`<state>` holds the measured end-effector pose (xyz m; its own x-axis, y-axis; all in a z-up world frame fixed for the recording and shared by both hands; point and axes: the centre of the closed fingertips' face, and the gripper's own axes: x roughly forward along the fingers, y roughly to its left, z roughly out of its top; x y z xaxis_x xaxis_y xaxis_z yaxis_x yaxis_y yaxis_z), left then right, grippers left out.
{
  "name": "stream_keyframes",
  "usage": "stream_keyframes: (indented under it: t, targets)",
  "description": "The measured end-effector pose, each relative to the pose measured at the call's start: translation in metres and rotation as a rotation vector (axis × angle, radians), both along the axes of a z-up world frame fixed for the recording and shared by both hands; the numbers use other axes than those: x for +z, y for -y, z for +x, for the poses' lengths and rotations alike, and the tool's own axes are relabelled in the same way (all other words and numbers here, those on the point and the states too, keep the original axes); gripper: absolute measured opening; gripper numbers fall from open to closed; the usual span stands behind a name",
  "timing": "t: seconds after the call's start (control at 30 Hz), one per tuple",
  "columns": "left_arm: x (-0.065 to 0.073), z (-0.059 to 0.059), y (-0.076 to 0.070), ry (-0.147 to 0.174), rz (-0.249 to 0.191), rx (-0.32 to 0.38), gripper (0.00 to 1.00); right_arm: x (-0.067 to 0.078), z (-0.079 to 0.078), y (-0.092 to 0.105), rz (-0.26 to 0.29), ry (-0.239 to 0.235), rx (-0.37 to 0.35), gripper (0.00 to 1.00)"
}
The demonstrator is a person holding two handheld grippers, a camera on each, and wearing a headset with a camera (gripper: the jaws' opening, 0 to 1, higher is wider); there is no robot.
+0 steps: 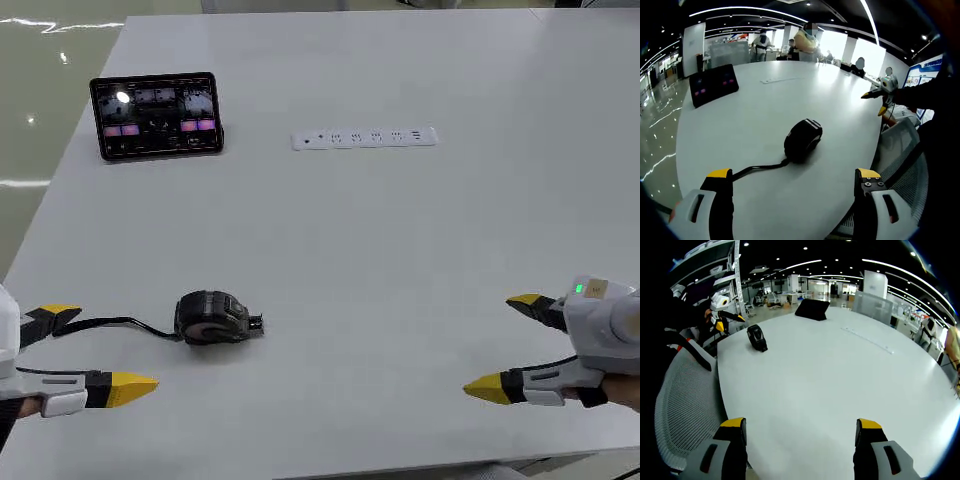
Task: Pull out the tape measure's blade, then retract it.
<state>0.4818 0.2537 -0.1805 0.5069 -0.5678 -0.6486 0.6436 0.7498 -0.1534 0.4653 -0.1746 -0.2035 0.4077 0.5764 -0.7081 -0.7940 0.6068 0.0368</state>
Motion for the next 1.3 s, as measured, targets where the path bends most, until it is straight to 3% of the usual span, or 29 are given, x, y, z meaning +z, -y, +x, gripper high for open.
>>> stream_keyframes:
  t: [0.2, 0.37, 0.57, 0.73, 0.8, 0.83, 0.87, 0.93, 0.97, 1.3]
  targets:
    - [-0.001, -0.004, -0.002, -0.017, -0.004, -0.007, 0.99, 0.007, 0.0, 0.033, -0.003, -0.019, -0.06, 0.97]
    - [-0.001, -0.006, -0.001, -0.031, -0.019, -0.006, 0.99, 0.005, -0.007, 0.047, -0.018, -0.036, -0.063, 0.99]
    - [-0.002, -0.009, 0.0, -0.036, -0.019, -0.018, 0.99, 0.006, -0.011, 0.048, -0.015, -0.04, -0.064, 0.99]
    - [-0.005, -0.015, 0.0, -0.067, -0.027, -0.022, 0.99, 0.008, -0.012, 0.044, -0.006, -0.038, -0.061, 0.99]
    - [-0.004, -0.014, -0.001, -0.052, -0.015, -0.02, 0.99, 0.008, -0.012, 0.044, -0.005, -0.036, -0.06, 0.99]
    - [-0.005, -0.016, -0.001, -0.069, -0.022, -0.022, 0.99, 0.007, -0.011, 0.045, -0.006, -0.036, -0.059, 0.99]
    - [-0.003, -0.015, -0.001, -0.054, -0.019, -0.021, 0.99, 0.008, -0.012, 0.045, -0.007, -0.036, -0.057, 0.99]
    - [-0.003, -0.016, -0.002, -0.062, -0.02, -0.02, 0.99, 0.01, -0.012, 0.046, -0.007, -0.035, -0.057, 0.99]
    - [-0.003, -0.015, -0.004, -0.051, -0.014, -0.014, 0.99, 0.01, -0.012, 0.046, -0.007, -0.034, -0.058, 0.99]
    - [-0.001, -0.015, -0.011, -0.056, -0.012, -0.002, 0.99, 0.015, -0.012, 0.052, -0.013, -0.028, -0.059, 0.99]
